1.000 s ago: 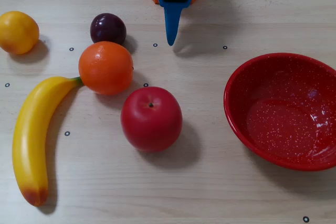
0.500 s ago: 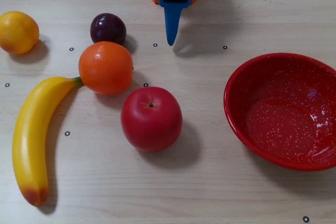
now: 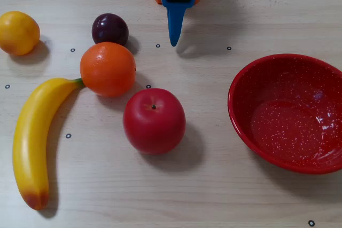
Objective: Put peach in the red bowl.
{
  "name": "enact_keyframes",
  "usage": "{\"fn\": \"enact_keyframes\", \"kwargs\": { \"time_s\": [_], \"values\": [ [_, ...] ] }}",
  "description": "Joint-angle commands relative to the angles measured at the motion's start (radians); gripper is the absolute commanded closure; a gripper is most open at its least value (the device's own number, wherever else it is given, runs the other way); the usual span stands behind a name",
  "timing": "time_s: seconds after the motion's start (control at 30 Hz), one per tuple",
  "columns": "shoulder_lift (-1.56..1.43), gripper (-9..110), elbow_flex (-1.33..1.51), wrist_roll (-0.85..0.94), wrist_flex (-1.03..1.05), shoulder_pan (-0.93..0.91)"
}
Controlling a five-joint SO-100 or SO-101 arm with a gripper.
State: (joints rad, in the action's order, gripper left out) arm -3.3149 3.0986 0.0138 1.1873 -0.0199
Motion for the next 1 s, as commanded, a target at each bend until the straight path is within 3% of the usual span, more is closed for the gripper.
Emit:
{"fn": "enact_keyframes", "kwargs": {
  "time_s": [0.0,0.73,0.97],
  "values": [
    [0.031,102,-0.031,0.023,-0.025,0.000],
    [0.466,102,-0.446,0.127,-0.071,-0.126],
    [0.618,102,-0.680,0.175,0.020,-0.207]
  ]
}}
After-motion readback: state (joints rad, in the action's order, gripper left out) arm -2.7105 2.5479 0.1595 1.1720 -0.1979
